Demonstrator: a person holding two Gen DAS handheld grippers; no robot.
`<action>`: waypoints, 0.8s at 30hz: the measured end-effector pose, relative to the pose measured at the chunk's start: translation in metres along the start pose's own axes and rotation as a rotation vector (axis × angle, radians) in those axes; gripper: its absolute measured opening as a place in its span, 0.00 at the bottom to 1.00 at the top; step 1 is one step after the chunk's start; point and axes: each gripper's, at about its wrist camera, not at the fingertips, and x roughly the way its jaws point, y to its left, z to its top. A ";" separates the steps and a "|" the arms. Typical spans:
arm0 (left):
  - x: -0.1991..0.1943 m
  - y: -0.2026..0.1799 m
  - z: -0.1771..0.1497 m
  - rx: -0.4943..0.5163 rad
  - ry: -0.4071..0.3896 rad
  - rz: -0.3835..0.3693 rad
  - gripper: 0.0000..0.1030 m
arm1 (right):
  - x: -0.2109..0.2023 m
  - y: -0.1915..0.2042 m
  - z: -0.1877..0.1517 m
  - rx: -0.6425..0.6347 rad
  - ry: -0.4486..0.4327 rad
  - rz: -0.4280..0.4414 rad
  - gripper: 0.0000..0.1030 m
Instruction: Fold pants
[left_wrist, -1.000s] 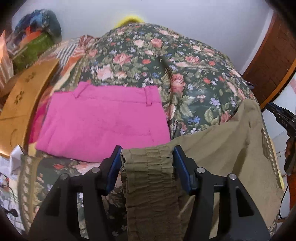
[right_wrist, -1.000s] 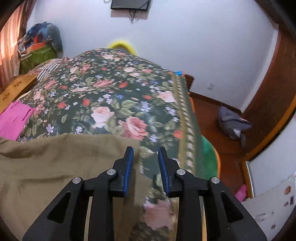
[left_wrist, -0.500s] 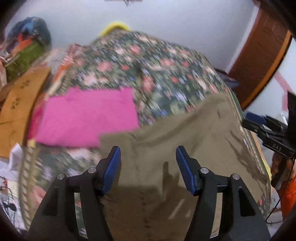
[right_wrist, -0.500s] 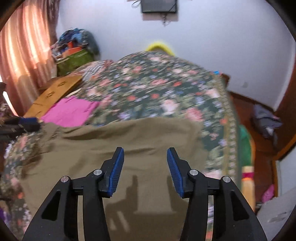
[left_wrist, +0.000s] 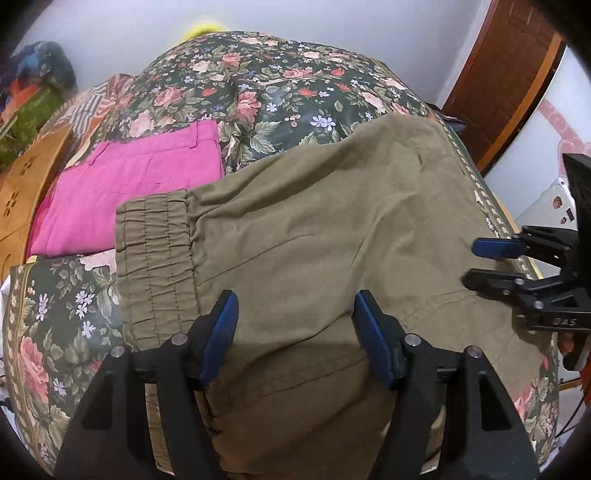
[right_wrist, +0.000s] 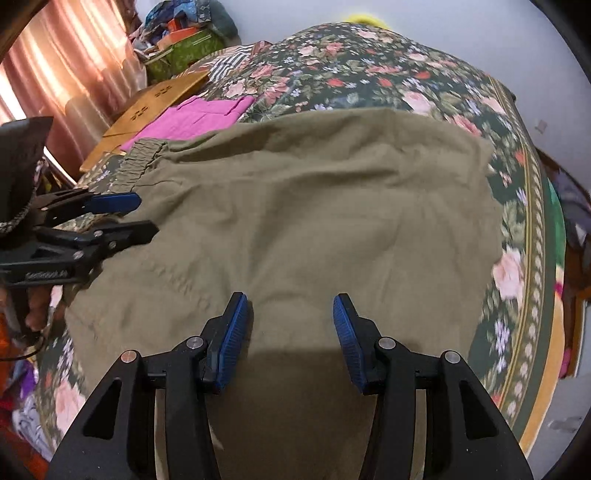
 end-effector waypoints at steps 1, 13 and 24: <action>0.001 -0.001 0.000 0.013 -0.007 0.015 0.64 | -0.002 -0.001 -0.003 0.006 -0.002 0.001 0.43; -0.059 0.034 -0.011 -0.130 -0.063 0.035 0.73 | -0.044 -0.010 -0.041 0.086 -0.036 -0.060 0.44; -0.082 0.063 -0.066 -0.352 -0.037 -0.136 0.91 | -0.088 0.000 -0.052 0.140 -0.204 -0.089 0.44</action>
